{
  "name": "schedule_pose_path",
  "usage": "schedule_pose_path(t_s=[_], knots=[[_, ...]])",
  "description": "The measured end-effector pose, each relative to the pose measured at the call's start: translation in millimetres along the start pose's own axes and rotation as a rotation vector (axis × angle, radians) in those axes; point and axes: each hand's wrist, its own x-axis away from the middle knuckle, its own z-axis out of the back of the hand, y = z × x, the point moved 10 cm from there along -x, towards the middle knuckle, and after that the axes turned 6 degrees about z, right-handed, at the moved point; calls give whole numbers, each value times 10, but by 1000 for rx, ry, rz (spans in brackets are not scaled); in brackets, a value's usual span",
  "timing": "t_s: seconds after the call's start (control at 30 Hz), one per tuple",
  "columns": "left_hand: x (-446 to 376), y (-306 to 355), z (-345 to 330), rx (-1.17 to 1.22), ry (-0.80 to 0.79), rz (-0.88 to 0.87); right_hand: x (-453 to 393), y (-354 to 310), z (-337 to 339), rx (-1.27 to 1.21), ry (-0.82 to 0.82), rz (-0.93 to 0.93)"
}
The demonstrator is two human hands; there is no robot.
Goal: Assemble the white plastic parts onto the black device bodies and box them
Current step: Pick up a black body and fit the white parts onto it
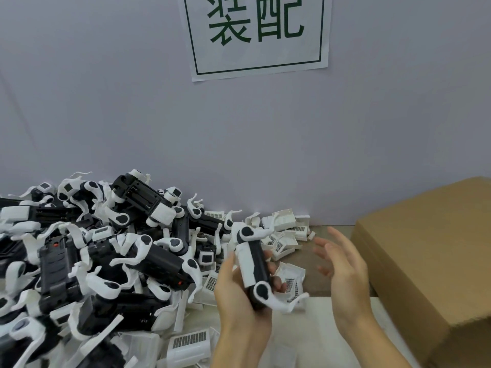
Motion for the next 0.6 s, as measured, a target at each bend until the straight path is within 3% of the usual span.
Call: schedule_pose_path(t_s=[0.27, 0.6], knots=[[170, -14, -298, 296, -370, 132, 1, 52, -11, 18, 7, -17], [123, -3, -283, 259, -385, 121, 0, 68, -22, 33, -15, -31]])
